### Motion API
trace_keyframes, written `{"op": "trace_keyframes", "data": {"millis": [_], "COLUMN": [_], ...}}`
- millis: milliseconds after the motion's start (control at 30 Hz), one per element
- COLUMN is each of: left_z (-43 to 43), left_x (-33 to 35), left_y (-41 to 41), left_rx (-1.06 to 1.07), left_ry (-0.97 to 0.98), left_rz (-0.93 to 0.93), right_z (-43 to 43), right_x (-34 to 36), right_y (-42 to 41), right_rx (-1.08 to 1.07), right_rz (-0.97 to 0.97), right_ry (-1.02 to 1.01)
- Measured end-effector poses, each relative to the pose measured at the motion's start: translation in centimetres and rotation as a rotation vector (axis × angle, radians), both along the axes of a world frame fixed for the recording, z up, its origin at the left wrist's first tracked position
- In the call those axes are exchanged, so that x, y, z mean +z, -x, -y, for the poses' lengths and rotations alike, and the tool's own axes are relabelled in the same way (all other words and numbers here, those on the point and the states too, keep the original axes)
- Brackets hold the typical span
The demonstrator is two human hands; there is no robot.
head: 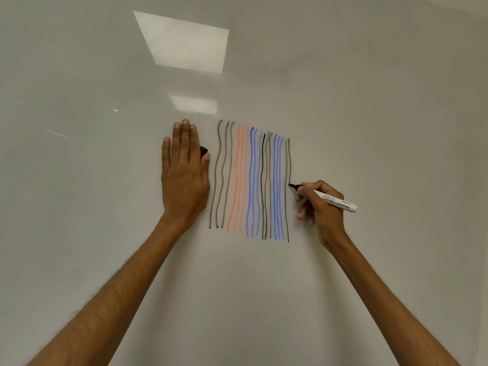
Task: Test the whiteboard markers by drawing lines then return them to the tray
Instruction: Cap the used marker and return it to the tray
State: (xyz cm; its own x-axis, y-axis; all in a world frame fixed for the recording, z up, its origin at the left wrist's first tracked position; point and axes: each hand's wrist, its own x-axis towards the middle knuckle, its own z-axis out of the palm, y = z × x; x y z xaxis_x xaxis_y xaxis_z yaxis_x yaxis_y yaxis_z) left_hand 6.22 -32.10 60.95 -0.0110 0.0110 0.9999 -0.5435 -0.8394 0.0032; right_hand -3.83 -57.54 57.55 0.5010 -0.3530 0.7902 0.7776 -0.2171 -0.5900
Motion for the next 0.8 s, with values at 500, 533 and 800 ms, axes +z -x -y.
{"op": "trace_keyframes", "data": {"millis": [500, 533, 800], "left_z": [0.0, 0.0, 0.0], "left_x": [-0.1, -0.1, -0.2], "left_y": [-0.1, -0.2, -0.2], "left_rx": [-0.008, -0.009, -0.005], "left_ry": [0.014, 0.014, 0.02], "left_rz": [0.012, 0.011, 0.017], "right_z": [2.2, 2.2, 2.7], "right_x": [-4.2, -4.5, -6.5], "right_y": [0.0, 0.0, 0.4], "right_rx": [0.028, 0.033, 0.042], "right_rz": [-0.08, -0.081, -0.137], "right_ry": [0.086, 0.094, 0.155]}}
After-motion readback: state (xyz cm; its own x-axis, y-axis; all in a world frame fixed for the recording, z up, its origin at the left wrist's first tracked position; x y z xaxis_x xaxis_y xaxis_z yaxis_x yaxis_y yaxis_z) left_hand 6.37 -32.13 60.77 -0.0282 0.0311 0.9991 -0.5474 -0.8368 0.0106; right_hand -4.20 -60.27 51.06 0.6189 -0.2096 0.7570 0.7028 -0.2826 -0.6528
